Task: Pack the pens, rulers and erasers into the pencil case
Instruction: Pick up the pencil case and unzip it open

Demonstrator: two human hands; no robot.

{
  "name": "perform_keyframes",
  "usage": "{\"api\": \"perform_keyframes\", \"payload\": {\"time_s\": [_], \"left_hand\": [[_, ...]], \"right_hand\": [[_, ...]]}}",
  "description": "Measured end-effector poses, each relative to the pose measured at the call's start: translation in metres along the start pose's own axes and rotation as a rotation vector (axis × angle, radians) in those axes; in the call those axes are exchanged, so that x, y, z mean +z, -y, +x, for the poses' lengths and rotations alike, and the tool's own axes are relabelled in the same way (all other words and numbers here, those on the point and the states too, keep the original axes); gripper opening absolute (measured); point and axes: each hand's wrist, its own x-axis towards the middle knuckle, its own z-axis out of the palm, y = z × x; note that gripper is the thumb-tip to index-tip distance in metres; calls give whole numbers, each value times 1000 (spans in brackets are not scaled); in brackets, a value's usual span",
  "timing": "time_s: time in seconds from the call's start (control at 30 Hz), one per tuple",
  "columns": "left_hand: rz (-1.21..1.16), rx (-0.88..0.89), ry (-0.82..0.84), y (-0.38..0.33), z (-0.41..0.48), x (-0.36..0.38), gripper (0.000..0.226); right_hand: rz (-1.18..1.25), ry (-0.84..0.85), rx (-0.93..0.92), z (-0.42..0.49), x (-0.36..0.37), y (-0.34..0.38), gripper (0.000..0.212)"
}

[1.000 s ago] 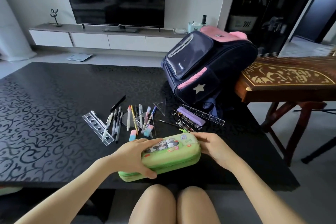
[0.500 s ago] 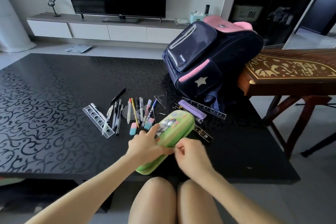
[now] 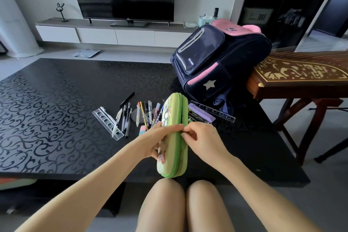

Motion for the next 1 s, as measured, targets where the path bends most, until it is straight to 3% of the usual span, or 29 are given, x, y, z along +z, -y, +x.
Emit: {"api": "perform_keyframes", "payload": {"time_s": [0.1, 0.17, 0.3, 0.4, 0.47, 0.57, 0.63, 0.73, 0.83, 0.9, 1.0], "left_hand": [[34, 49, -151, -8, 6, 4, 61], [-183, -25, -227, -17, 8, -1, 68], [-409, -130, -150, -35, -1, -12, 60], [-404, -120, -136, -39, -7, -10, 55], [-355, -64, -144, -40, -8, -10, 50], [-185, 2, -159, -37, -11, -10, 42], [-62, 29, -123, -32, -12, -8, 43], [133, 94, -8, -29, -12, -9, 48], [423, 171, 132, -41, -20, -17, 40], [580, 172, 220, -51, -24, -21, 30], [769, 154, 374, -56, -20, -22, 43]], "right_hand": [[-104, -28, -98, -6, 0, 8, 7], [-183, -55, -202, -18, 7, 13, 10], [-457, 11, -359, -42, 29, 7, 23], [-570, 108, -327, -48, 37, -4, 36], [-379, 30, -228, -47, 27, -6, 33], [88, -149, 204, -31, -5, -3, 33], [125, -113, 372, -22, -14, -13, 22], [-38, -46, 320, -20, -12, -26, 34], [-254, -217, 282, -20, -18, -33, 66], [-207, -286, 326, -15, -29, -38, 76], [-57, -93, 413, -12, -31, -48, 61]]}}
